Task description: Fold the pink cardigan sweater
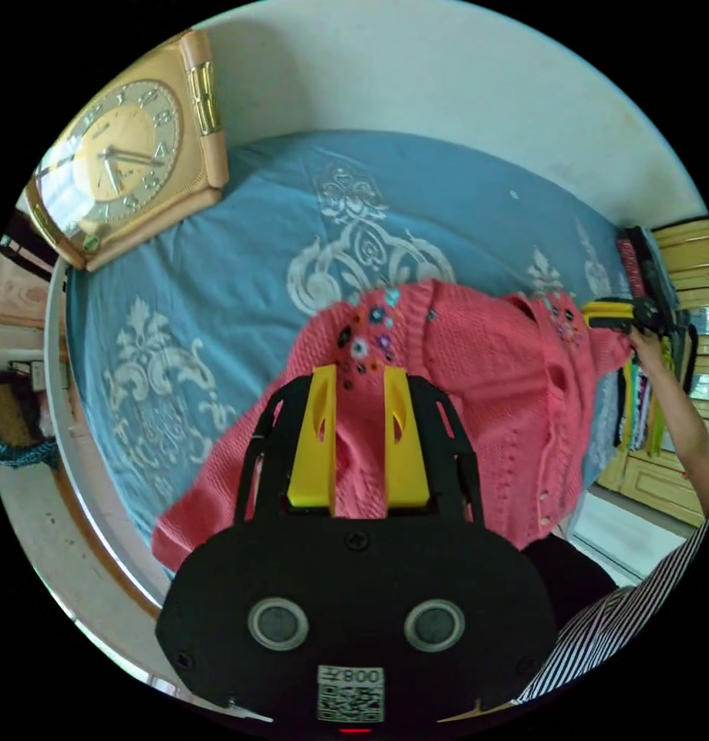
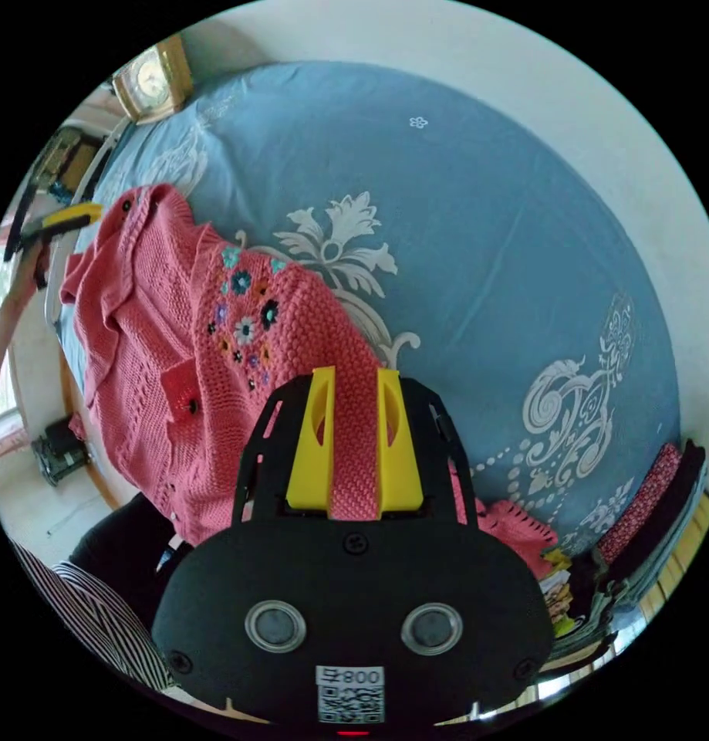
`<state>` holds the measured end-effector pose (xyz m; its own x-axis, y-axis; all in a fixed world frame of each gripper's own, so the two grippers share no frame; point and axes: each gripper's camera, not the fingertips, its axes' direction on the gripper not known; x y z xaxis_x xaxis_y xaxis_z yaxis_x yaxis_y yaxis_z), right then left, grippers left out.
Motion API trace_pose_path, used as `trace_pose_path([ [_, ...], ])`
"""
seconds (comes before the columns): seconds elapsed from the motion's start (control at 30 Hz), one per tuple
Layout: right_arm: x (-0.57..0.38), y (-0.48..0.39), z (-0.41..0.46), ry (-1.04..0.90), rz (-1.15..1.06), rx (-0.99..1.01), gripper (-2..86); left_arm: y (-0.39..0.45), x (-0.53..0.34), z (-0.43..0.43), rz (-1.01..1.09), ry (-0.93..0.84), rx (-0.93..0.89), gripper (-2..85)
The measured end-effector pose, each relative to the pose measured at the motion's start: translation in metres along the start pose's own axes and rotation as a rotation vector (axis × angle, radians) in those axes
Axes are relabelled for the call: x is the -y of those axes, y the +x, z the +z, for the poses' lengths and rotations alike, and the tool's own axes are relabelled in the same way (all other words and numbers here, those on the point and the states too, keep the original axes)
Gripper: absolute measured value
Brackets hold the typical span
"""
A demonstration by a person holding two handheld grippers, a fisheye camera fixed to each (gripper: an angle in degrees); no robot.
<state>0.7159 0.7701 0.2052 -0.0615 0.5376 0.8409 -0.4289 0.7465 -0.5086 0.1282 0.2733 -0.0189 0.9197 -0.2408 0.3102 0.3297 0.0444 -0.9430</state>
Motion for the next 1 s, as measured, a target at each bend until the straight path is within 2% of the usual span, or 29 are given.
trace_pose_path([
  [0.07,0.007,-0.012,0.007,-0.01,-0.036,-0.046,8.0,0.0,0.018,0.007,0.007,-0.01,0.055,8.4],
  [0.13,0.012,-0.021,0.01,0.011,-0.038,-0.092,7.2,0.001,0.035,0.028,0.03,-0.095,0.141,7.3],
  [0.2,0.019,-0.031,0.009,0.012,-0.045,-0.128,4.3,0.002,0.041,0.046,0.026,-0.17,0.157,5.8],
  [0.3,0.025,-0.036,0.005,0.006,-0.043,-0.095,2.1,0.01,0.038,0.049,0.008,-0.163,0.159,3.8],
  [0.4,0.017,-0.031,-0.024,0.104,0.007,-0.04,1.3,0.022,0.024,0.029,0.051,-0.098,0.184,3.0],
  [0.5,0.001,-0.027,-0.073,0.254,0.034,-0.054,0.9,0.018,0.005,-0.013,0.011,0.056,0.109,2.6],
  [0.63,0.0,-0.024,-0.114,0.353,0.039,-0.106,0.8,0.001,-0.009,-0.054,-0.088,0.242,0.026,2.4],
  [0.77,0.034,-0.006,-0.124,0.411,0.094,-0.168,0.6,-0.013,-0.001,-0.045,-0.171,0.288,-0.035,2.6],
  [0.83,0.064,0.012,-0.105,0.36,0.136,-0.132,0.5,-0.022,0.01,-0.013,-0.239,0.246,-0.08,3.4],
  [0.93,0.105,0.038,-0.054,0.162,0.239,-0.104,0.1,-0.024,0.006,0.026,-0.298,0.148,-0.058,4.6],
  [1.0,0.108,0.042,-0.027,0.096,0.277,-0.109,0.0,-0.02,-0.013,0.033,-0.292,0.178,-0.104,5.3],
])
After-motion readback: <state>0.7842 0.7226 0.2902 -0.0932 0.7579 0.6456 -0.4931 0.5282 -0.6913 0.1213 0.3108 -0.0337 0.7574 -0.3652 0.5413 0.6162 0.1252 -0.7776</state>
